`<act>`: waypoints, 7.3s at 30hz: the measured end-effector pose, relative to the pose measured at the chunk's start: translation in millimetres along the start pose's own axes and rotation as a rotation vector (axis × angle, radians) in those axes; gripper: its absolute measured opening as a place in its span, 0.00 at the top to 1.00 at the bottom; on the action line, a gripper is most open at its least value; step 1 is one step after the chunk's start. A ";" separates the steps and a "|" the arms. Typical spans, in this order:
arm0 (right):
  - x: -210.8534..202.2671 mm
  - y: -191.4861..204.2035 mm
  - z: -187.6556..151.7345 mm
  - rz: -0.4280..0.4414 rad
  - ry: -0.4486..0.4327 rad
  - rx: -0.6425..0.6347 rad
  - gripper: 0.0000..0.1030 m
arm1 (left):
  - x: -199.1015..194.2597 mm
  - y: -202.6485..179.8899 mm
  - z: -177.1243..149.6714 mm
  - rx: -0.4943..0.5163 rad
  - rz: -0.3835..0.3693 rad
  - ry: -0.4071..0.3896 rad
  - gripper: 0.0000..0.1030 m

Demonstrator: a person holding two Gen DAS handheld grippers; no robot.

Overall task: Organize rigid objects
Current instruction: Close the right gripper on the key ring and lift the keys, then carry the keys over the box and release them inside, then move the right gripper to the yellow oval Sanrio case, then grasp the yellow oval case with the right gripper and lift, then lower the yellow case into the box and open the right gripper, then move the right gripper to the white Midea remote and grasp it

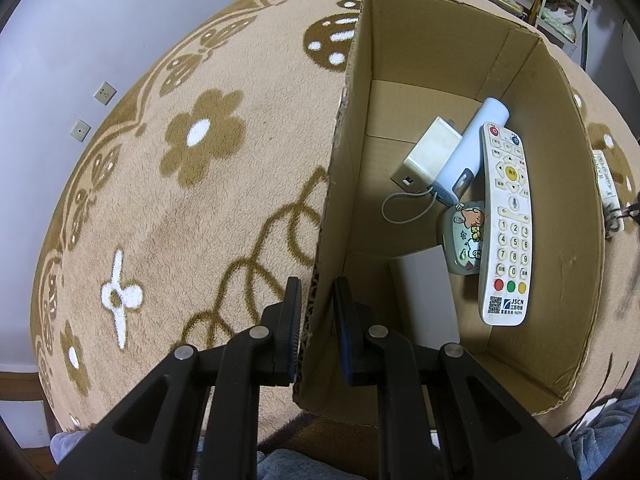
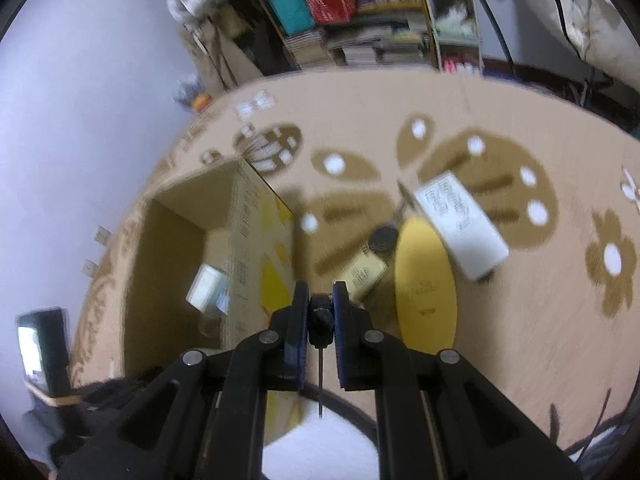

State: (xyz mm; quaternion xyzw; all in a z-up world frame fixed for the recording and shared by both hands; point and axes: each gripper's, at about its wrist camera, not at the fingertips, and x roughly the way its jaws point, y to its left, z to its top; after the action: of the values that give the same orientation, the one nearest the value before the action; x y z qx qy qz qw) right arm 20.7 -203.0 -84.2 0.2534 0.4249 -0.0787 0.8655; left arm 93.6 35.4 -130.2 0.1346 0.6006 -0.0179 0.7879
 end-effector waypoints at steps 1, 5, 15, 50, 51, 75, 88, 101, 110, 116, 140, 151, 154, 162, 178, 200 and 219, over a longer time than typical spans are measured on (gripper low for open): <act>-4.0 3.2 2.2 0.008 -0.020 -0.007 0.88 | 0.0 -0.1 0.3 -0.001 0.000 0.001 0.85; -23.3 13.1 8.8 0.056 -0.100 -0.023 0.88 | -0.2 0.3 0.4 -0.001 0.000 0.001 0.85; -63.7 45.6 24.5 0.148 -0.256 -0.096 0.88 | 0.2 0.1 0.8 0.001 0.002 0.002 0.85; 34.1 87.6 -3.2 0.086 -0.048 -0.259 0.88 | 0.3 -1.9 1.1 0.004 0.004 0.005 0.85; 36.2 87.7 -4.0 0.080 -0.042 -0.262 0.88 | 0.2 -1.8 1.1 0.003 0.003 0.005 0.85; 9.2 62.9 7.9 -0.068 -0.096 -0.257 0.07 | 0.6 -2.7 1.4 -0.001 0.004 0.010 0.85; 17.0 -21.4 6.6 -0.226 -0.062 -0.111 0.06 | 0.8 -2.3 1.8 -0.002 0.002 0.012 0.86; 71.2 -59.8 -19.4 -0.319 0.070 -0.061 0.06 | 0.9 -1.1 2.3 -0.014 -0.008 0.017 0.86; 91.0 -76.0 -31.5 -0.303 0.123 0.002 0.25 | 3.2 -1.9 3.6 -0.009 -0.002 0.015 0.85; 104.5 -76.4 -30.8 -0.316 0.097 -0.028 0.24 | 3.4 -2.1 3.9 -0.013 -0.007 0.016 0.85; 62.6 -49.0 -22.7 -0.225 0.072 0.019 0.41 | 0.6 -1.1 3.7 -0.012 -0.009 0.015 0.85; 17.0 3.7 11.1 -0.089 -0.068 -0.060 0.41 | 1.0 -0.6 4.3 -0.007 -0.004 0.015 0.85; 9.1 16.8 17.8 -0.048 -0.096 -0.079 0.41 | 1.1 -1.1 4.2 -0.006 -0.004 0.015 0.85; 4.3 49.8 21.4 0.029 -0.126 -0.135 0.41 | 0.8 -0.8 4.5 -0.008 -0.004 0.015 0.85; 16.9 86.7 0.1 0.127 -0.072 -0.214 0.41 | 1.5 -0.6 4.4 -0.006 -0.002 0.014 0.85; 42.4 83.2 -9.7 0.124 0.014 -0.244 0.40 | 2.6 1.1 4.6 -0.013 -0.009 0.015 0.85; 11.6 71.9 18.7 0.083 -0.089 -0.261 0.07 | 3.0 0.1 3.3 -0.013 -0.012 0.016 0.85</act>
State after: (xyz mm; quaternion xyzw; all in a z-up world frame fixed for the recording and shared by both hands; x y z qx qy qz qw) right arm 66.2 -149.8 -57.0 0.1525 0.3819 0.0019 0.9116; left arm 97.6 35.2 -132.3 0.1261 0.6076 -0.0176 0.7839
